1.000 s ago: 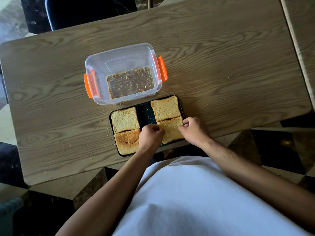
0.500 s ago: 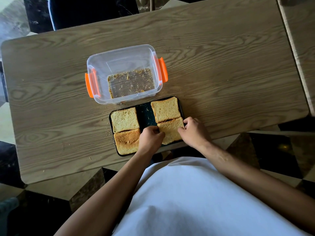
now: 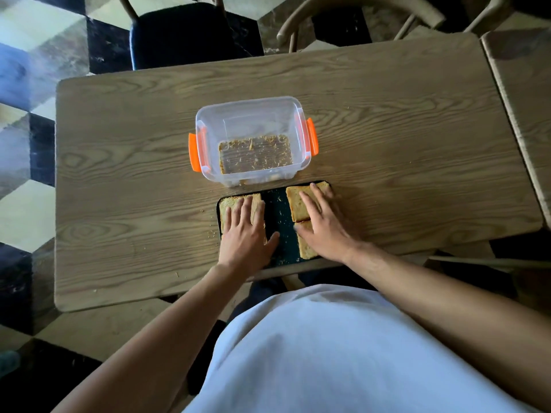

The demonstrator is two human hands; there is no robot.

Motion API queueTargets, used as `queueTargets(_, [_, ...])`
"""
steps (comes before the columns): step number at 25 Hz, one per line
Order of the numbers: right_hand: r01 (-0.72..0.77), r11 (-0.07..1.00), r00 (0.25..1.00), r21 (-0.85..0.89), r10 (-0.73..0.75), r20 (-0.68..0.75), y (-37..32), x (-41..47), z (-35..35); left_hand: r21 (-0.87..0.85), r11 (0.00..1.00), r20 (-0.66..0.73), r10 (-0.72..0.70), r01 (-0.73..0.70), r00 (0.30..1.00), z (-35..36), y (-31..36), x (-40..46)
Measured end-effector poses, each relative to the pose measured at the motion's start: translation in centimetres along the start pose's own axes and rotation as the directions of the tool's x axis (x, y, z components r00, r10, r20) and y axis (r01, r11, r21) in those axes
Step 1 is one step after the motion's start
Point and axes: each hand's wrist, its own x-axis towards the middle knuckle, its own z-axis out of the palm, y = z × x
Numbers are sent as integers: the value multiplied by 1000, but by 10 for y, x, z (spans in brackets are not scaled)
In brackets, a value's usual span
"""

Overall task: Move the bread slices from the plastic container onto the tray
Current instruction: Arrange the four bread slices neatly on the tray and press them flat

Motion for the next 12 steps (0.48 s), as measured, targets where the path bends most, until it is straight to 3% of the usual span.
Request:
queueTargets(5, [-23,979,1000,-202,21,-10,1,8,6,53,999,25,10,-12,1000,8,-21,-1])
queueTargets(12, [-47,978,999,-205,47,-3,-4,10,2,60,998,29,-17,15,999,6,-22,0])
